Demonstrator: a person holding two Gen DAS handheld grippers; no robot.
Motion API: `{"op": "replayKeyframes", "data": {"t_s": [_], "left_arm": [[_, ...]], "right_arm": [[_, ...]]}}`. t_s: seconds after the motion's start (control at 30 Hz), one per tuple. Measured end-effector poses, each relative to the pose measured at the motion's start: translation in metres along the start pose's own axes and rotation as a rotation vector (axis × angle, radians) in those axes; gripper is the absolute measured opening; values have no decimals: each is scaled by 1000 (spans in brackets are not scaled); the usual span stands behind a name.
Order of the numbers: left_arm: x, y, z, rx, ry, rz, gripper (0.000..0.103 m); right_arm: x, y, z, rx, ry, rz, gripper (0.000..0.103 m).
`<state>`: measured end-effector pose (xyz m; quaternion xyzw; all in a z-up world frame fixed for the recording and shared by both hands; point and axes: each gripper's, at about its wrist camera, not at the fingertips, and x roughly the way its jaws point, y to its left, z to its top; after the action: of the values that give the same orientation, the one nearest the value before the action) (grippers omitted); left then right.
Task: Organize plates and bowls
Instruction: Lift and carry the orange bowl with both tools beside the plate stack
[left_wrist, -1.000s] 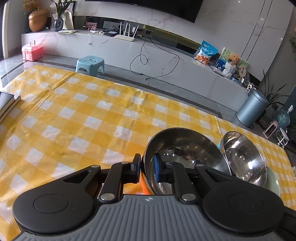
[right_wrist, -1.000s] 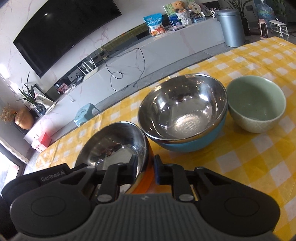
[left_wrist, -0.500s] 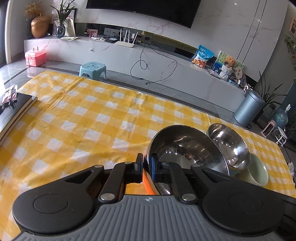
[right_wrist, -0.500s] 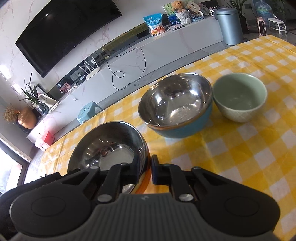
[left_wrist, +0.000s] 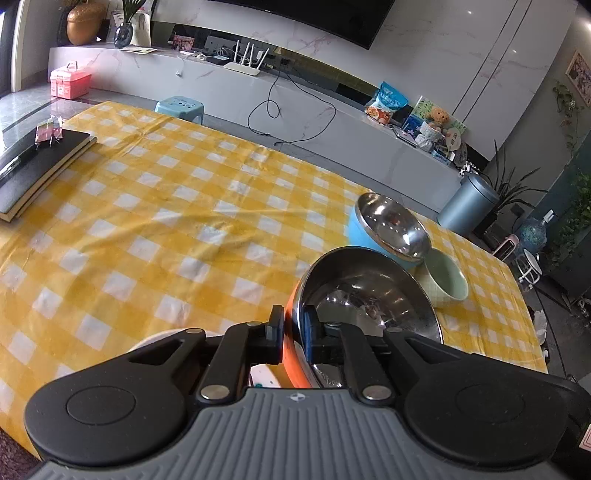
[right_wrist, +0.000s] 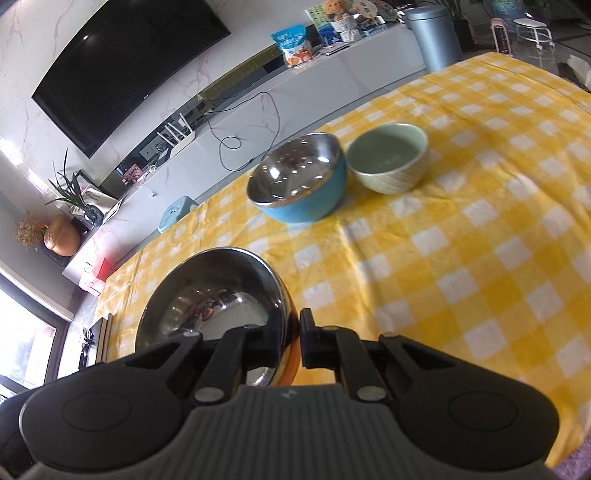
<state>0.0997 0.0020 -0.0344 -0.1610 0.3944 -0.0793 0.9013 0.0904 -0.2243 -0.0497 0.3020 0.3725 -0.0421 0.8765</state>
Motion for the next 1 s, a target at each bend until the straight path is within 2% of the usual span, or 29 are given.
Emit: {"op": "replayKeyframes", "data": {"t_s": [0.4, 0.7, 1.0], "left_arm": [[-12, -5, -44, -28, 94, -74, 13], [-2, -3, -58, -31, 144, -108, 14], [11, -2, -64, -35, 187, -108, 13]], "right_arm": [[-42, -45, -24, 44, 18, -63, 6], [-42, -59, -33, 66, 30, -101, 6], [-35, -63, -33, 66, 42, -132, 7]]}}
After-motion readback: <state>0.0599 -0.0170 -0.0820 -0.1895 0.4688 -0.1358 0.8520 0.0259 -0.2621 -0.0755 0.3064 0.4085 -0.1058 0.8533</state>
